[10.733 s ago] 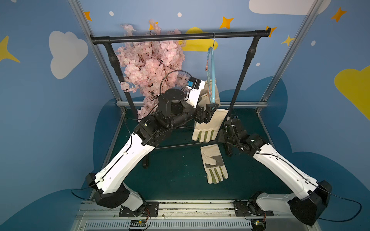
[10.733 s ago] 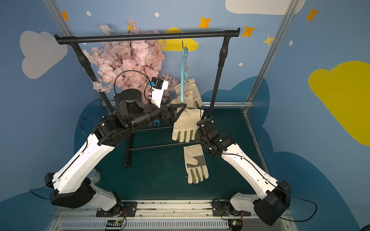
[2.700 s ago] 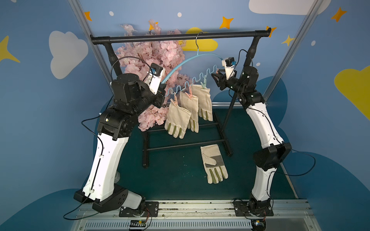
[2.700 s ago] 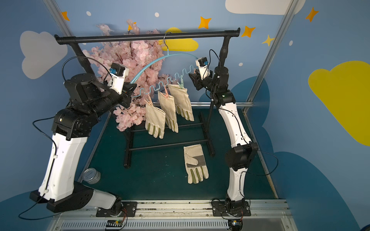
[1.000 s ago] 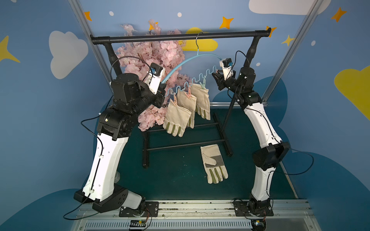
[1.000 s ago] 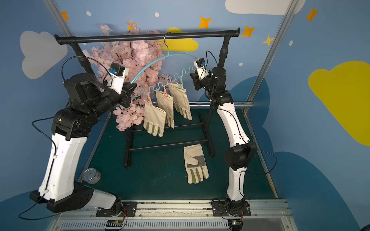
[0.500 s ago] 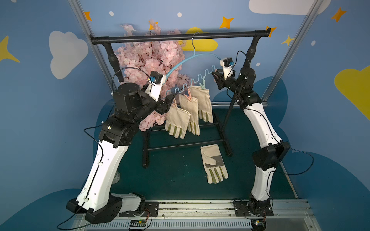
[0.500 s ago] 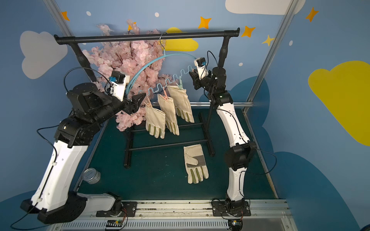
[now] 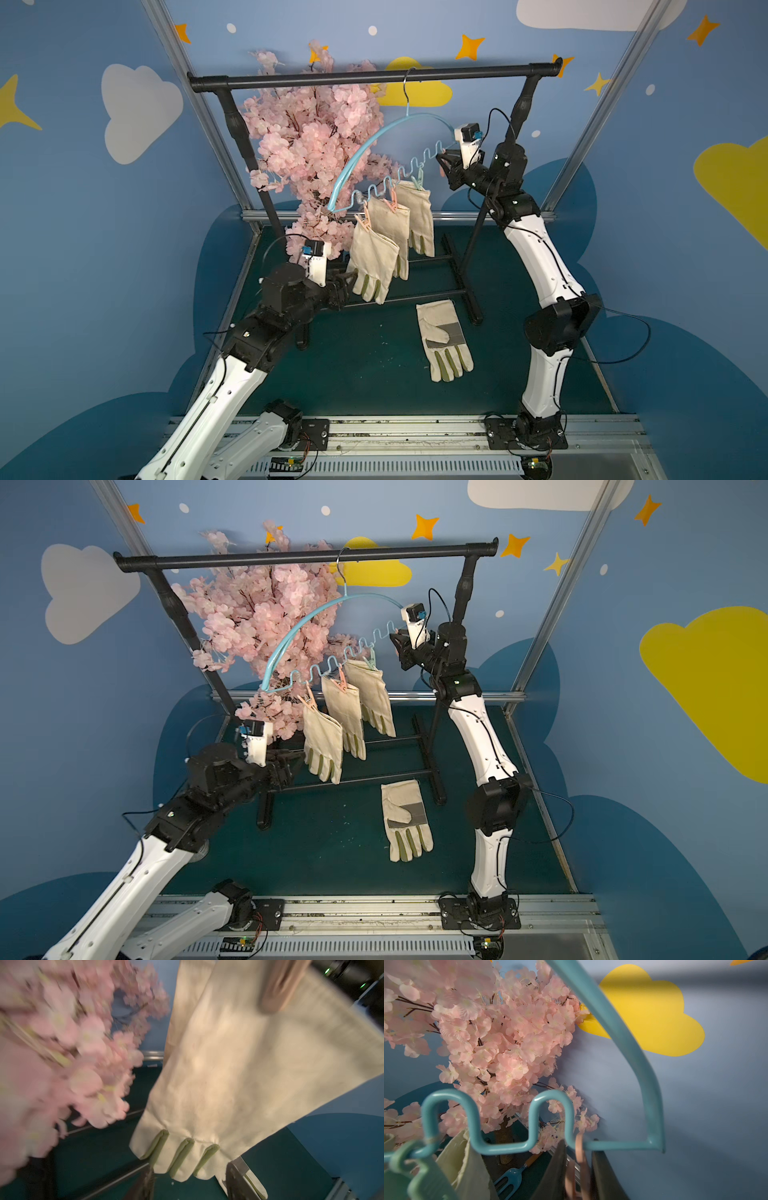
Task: Clip the gloves onto a hanger to dry
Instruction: Open the clamp at the hanger, then pick up the glove from the center of the board.
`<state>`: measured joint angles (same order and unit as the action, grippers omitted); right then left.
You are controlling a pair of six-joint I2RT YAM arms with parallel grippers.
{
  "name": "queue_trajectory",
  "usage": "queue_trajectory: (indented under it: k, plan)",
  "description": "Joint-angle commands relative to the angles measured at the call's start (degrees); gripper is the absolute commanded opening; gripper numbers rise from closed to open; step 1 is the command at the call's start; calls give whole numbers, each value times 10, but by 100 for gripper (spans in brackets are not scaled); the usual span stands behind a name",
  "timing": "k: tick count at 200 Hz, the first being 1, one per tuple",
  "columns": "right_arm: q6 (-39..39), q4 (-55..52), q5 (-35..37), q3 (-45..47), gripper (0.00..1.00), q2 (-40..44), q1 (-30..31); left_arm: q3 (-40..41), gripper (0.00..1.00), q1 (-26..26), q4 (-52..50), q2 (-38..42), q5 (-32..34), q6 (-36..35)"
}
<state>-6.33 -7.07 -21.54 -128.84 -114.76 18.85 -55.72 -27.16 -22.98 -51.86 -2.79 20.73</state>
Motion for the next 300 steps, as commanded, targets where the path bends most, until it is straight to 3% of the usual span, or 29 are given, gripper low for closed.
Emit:
queue_trajectory:
  k: [1, 47, 102, 133, 202, 231, 258, 281, 300]
  plan:
    - [6, 0, -1, 10, 19, 21, -1, 69, 54, -61, 70, -45, 15, 87]
    - [11, 3, -3, 9, 19, 25, 0, 89, 48, -101, 197, -238, -6, 128]
    - [14, 5, -3, 6, 19, 25, 0, -54, 40, -145, 190, -487, -42, 176]
    - [15, 7, -5, 10, 19, 25, 0, -105, 35, -163, 166, -555, -11, 184]
    - [18, 11, -7, 21, 19, 27, 0, -218, 50, -202, 63, -653, 90, 164]
    - [19, 15, -7, 29, 19, 30, 0, -292, 51, -223, -27, -707, 160, 151]
    - [19, 17, -7, 35, 19, 33, 0, -343, 39, -238, -106, -754, 202, 151]
    - [19, 19, -6, 38, 19, 33, 0, -338, 4, -239, -118, -759, 225, 160]
    - [18, 18, -7, 38, 18, 33, -1, -328, 3, -239, -115, -739, 252, 155]
